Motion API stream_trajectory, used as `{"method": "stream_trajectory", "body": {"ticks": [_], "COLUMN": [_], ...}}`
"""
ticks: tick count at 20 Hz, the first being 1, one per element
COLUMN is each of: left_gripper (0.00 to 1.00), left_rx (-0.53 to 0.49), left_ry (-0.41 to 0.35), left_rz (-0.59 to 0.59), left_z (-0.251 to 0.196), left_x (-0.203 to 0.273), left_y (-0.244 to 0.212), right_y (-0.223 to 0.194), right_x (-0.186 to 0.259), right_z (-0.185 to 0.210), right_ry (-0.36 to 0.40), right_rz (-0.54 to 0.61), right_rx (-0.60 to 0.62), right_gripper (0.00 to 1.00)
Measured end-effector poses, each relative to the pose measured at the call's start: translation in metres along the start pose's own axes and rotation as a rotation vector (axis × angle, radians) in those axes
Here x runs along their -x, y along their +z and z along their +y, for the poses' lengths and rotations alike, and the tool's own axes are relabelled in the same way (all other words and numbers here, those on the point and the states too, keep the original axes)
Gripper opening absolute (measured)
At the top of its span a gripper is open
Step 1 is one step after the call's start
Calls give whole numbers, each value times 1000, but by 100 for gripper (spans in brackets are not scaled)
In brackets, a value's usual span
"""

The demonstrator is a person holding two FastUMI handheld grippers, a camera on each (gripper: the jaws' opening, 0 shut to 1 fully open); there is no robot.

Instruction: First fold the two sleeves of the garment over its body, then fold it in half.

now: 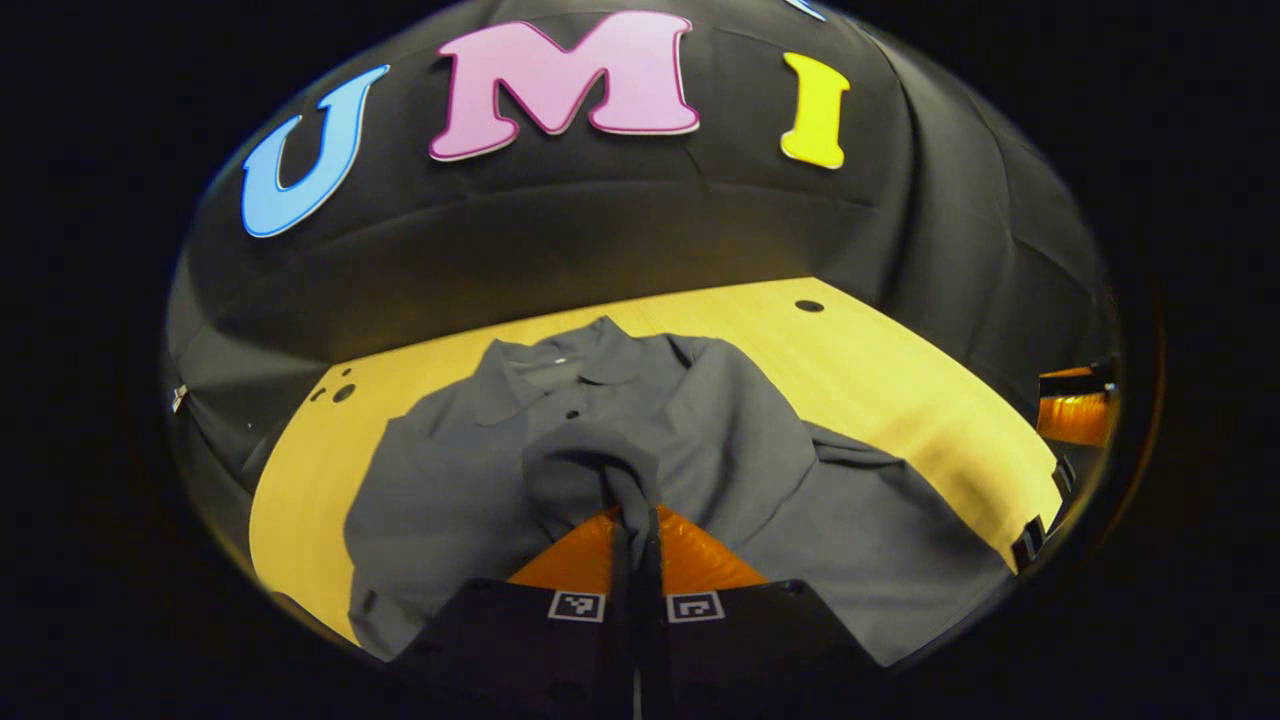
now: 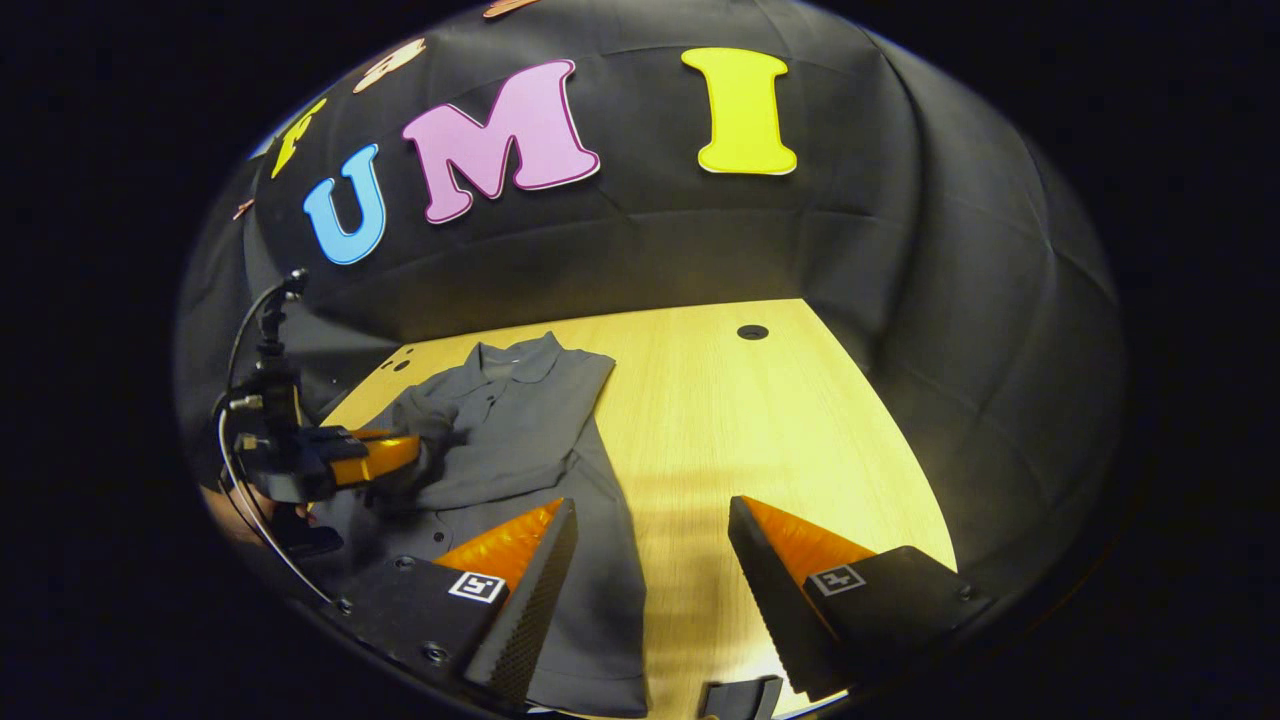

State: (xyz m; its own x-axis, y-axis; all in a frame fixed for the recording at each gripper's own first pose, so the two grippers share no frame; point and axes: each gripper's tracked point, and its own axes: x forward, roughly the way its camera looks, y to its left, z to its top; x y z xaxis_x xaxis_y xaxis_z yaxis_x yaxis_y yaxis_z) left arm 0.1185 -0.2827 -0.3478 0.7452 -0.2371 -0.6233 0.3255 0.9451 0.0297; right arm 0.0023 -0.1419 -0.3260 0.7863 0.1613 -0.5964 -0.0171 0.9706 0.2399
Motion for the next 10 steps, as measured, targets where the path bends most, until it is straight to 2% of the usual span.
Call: {"method": "stream_trajectory", "body": {"ticks": [3, 4, 7, 10], "left_gripper": [16, 24, 58, 60], "left_rx": [15, 19, 13, 37], "left_ry": [-54, -69, -96, -153], "left_rz": [34, 39, 43, 41], "left_z": [-22, -28, -40, -56], "left_x": [-14, -17, -21, -19], "left_y": [-14, -15, -16, -15], "right_y": [-3, -5, -8, -8], "right_x": [1, 1, 0, -3], "right_z": [-5, -7, -14, -16], "right_ry": [-5, -8, -20, -25], "right_rz": [9, 15, 25, 27], "right_rx": [6, 11, 12, 6], "right_gripper": [94, 94, 94, 94]}}
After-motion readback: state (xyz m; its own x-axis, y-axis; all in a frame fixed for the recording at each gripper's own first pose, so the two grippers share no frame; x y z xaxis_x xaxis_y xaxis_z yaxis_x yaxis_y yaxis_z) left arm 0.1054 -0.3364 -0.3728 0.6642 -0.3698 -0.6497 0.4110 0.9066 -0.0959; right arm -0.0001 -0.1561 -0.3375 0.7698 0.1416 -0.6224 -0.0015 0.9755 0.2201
